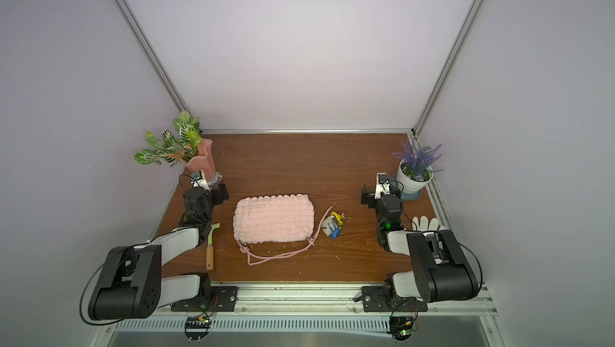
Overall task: Remove the decoration from the bag
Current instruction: Reset both arms
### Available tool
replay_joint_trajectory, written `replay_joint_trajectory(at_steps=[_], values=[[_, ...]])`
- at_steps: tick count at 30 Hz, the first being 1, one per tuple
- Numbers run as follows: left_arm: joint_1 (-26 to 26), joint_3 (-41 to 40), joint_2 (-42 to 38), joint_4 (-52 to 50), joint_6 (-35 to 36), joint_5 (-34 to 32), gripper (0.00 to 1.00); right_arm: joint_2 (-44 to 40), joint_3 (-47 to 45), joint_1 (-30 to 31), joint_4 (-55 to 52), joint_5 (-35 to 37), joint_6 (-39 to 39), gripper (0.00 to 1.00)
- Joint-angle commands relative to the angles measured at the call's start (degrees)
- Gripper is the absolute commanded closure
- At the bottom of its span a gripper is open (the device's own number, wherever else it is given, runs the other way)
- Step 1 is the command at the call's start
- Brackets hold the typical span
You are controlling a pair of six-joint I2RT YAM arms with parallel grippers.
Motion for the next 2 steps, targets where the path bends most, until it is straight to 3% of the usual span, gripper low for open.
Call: replay_joint_trajectory(at_steps=[1, 2], values=[[0.82, -0.41, 0.92, 5.55, -0.58, 1.67, 0.0, 0.51, 1.34, -0.67, 4.12, -0.22, -0.73, 0.01], [0.82, -0.45, 0.94, 5.98, -0.74, 1.53, 0.01, 0.72, 1.45, -0.77, 4.09, -0.33, -0.67, 0.01]])
